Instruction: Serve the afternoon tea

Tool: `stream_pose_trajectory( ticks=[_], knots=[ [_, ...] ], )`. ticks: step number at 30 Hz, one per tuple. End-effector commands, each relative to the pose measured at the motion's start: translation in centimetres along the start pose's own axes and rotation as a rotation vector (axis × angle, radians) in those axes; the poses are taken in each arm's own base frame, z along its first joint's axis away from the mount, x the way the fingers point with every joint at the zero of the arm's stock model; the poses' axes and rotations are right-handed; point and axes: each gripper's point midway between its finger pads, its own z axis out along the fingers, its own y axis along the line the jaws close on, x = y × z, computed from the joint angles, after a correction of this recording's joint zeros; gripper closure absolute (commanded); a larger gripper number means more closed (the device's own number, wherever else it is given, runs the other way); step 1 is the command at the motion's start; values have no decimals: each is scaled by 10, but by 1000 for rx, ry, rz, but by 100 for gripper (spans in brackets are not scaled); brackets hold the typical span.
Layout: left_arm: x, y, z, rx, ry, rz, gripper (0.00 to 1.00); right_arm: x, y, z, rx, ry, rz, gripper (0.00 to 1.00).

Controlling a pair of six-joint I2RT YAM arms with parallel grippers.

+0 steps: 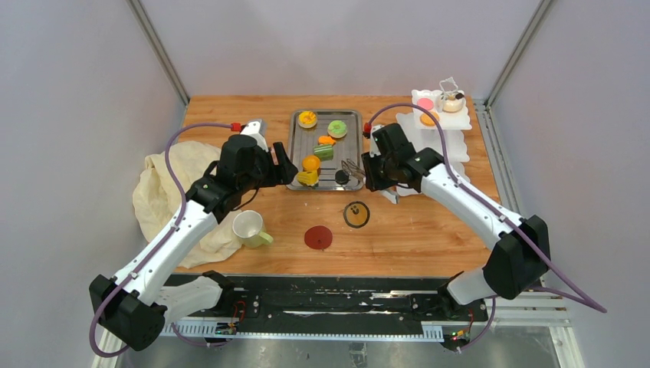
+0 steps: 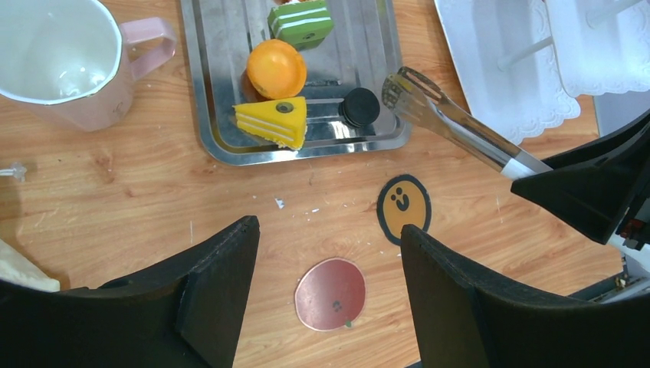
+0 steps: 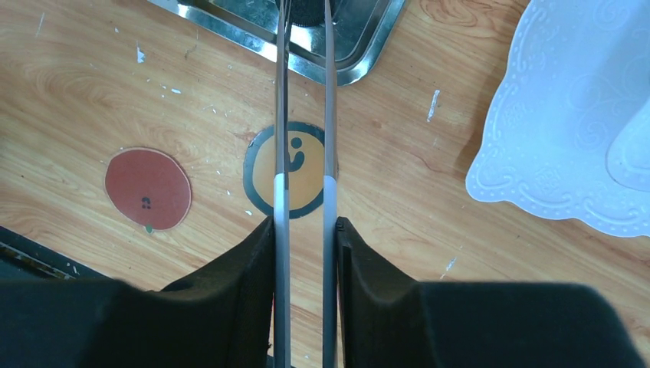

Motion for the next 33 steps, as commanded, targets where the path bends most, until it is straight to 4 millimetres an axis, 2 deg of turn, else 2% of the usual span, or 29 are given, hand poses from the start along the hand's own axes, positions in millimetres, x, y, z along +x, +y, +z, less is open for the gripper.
stream_pose_trajectory(
  ticks=[1, 5, 10, 20, 26, 33],
  knots=[
    [-4, 0, -3, 12, -25, -3, 28, -2, 10, 4, -21, -25, 1, 68],
    [-5, 2, -6, 8, -32, -1, 28, -4, 13, 7, -25, -22, -4, 63],
    [-5, 4, -9, -3, -37, 0, 28, -6, 16, 11, -24, -19, -18, 63],
    [-6, 2, -10, 8, -40, 5, 28, 3, 20, 28, 22, 58, -91, 61],
    [-7, 3, -11, 3, -45, 14, 28, 1, 20, 31, 87, 74, -146, 59],
    [-7, 3, -11, 1, -46, 16, 28, 4, 12, 28, 146, 81, -168, 57]
  ],
)
